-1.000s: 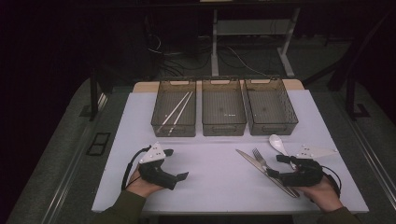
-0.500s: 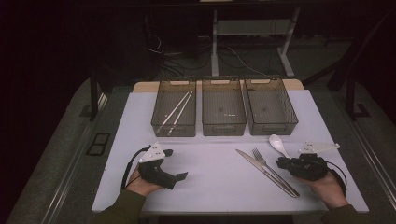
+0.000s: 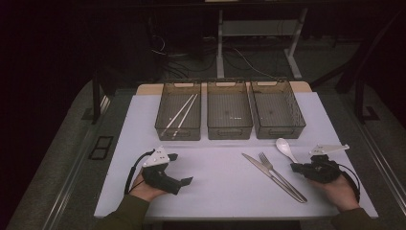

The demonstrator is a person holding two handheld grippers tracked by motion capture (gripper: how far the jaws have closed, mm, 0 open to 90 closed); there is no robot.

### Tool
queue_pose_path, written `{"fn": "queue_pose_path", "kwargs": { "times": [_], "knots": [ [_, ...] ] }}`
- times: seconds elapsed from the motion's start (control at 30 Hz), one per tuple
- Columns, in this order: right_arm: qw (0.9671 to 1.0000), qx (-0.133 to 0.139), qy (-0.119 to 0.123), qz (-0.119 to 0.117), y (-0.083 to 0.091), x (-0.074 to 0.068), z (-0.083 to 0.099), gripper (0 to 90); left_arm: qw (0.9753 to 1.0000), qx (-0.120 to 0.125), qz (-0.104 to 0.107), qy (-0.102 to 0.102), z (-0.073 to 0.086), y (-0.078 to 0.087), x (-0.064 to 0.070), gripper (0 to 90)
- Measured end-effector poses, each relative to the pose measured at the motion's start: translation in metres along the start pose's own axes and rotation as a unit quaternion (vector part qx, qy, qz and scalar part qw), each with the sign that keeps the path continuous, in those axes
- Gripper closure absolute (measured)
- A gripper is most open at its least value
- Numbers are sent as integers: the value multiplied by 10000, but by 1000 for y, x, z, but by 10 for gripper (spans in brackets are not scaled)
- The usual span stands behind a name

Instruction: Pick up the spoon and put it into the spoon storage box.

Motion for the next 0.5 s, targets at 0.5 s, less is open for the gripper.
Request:
{"fn": "queue_pose_path", "kwargs": {
  "times": [0.5],
  "knots": [
    [9994,-51,-189,294,2,19,3,898,10000,19,33,49,0,0,-1,0]
  ]
}}
Point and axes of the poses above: each handheld gripper's, and its own axes: y roughly backward along the jaws, z roughly out of its underside, x roughly to its right, the point moved 1 cm from there along -y, roughly forward along the jaws, and after that the axes turned 6 degrees about z, right-handed, at the moved point
